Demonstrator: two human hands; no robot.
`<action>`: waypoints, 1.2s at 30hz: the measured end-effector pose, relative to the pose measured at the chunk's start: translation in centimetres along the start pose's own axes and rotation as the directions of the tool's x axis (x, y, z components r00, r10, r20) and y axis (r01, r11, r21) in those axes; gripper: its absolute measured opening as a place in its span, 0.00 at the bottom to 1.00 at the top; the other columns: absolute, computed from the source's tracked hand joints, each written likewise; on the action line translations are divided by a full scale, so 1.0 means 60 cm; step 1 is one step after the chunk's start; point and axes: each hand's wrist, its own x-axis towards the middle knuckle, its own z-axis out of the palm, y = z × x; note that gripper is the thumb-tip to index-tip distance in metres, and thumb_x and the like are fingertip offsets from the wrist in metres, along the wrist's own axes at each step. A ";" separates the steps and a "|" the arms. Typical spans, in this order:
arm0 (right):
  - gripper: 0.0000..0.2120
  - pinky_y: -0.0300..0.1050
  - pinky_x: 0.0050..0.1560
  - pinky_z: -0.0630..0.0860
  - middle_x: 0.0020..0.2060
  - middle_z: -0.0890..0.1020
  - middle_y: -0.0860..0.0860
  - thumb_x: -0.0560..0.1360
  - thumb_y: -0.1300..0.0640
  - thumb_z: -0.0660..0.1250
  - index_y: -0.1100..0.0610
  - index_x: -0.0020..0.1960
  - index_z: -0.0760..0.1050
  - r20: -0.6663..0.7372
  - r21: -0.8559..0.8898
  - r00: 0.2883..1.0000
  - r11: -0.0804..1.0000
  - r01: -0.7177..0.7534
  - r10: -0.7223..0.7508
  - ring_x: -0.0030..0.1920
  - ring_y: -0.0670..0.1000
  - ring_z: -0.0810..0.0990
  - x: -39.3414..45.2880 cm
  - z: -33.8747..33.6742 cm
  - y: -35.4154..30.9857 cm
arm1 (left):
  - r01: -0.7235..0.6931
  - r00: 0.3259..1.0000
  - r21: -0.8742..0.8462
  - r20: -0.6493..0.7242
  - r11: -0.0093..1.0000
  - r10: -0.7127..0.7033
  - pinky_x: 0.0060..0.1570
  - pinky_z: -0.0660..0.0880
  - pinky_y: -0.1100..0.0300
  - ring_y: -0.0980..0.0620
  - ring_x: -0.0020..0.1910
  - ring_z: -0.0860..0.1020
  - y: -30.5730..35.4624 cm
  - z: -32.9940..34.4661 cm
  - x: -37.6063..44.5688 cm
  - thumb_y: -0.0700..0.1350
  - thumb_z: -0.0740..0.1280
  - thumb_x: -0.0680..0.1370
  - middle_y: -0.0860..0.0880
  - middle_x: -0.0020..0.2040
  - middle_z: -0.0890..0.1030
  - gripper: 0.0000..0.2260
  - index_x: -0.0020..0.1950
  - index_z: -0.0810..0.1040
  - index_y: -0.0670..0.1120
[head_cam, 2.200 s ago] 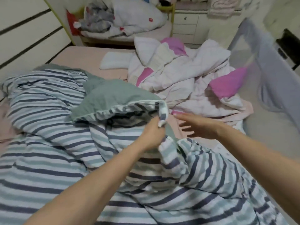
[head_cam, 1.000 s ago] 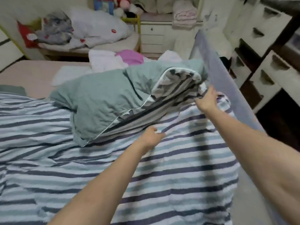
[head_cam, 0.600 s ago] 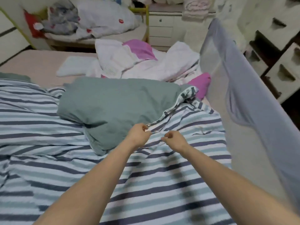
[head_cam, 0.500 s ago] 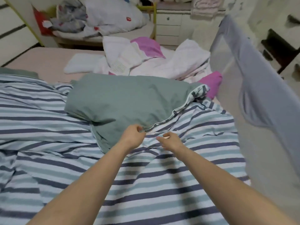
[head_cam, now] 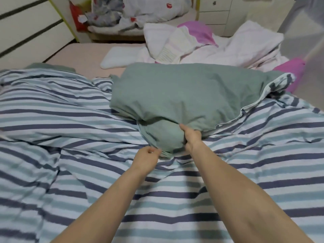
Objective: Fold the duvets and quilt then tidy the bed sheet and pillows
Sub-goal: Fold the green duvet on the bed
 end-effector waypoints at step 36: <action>0.25 0.54 0.65 0.66 0.69 0.65 0.59 0.74 0.64 0.60 0.52 0.70 0.65 0.052 -0.990 0.889 -0.142 -0.015 -0.454 0.68 0.60 0.65 -0.335 -0.626 -0.406 | -0.177 0.712 0.446 0.674 0.877 -0.199 0.39 0.77 0.56 0.50 0.34 0.76 0.267 0.380 -0.423 0.52 0.60 0.82 0.41 0.51 0.80 0.19 0.64 0.72 0.39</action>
